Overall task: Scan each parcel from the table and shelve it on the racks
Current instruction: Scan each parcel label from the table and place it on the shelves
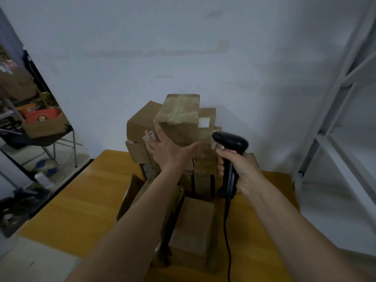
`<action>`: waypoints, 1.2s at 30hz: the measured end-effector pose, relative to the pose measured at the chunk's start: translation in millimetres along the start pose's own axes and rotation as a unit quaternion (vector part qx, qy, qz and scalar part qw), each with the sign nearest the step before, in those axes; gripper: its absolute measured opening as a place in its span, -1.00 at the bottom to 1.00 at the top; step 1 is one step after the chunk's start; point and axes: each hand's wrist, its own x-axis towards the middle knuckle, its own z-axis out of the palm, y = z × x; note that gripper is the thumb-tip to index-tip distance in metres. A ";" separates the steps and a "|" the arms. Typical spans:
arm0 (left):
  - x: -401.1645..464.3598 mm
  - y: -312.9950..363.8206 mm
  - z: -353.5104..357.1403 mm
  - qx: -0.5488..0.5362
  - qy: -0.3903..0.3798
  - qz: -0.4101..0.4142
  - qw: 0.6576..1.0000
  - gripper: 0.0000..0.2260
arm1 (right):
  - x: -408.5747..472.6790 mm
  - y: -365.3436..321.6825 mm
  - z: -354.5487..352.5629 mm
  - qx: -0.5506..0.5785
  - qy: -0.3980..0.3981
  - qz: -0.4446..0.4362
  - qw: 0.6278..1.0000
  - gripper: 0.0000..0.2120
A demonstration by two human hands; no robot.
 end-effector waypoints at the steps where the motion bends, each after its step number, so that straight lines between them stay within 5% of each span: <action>1: 5.5 5.9 4.8 0.009 0.006 -0.004 1.000 0.23 | 6.2 -1.3 -0.6 -0.001 -0.003 0.007 1.000 -0.88; 7: 28.8 19.9 30.8 -0.005 0.033 -0.012 0.999 0.23 | 26.9 -0.4 -11.9 0.011 -0.027 0.033 0.999 -0.90; 11: 34.6 18.5 35.9 -0.038 0.052 -0.031 0.997 0.04 | 25.5 1.1 -21.5 0.019 -0.014 0.025 0.999 -0.91; 20: 16.6 4.0 6.8 -0.259 0.037 -0.041 0.964 -0.26 | 12.7 -0.6 -16.4 0.028 0.040 0.007 0.999 -0.88; 28: -11.0 -16.3 -46.1 -0.467 -0.100 -0.104 0.872 -0.23 | -12.4 8.3 11.9 0.048 0.097 -0.048 0.993 -0.95; 32: -28.1 -32.0 -61.8 -0.530 -0.193 -0.162 0.810 -0.10 | -26.6 13.3 20.9 0.082 0.140 -0.090 0.983 -0.86; 36: -40.9 -47.1 -72.6 -0.570 -0.290 -0.230 0.733 -0.19 | -39.5 19.7 24.5 0.087 0.170 -0.116 0.975 -0.86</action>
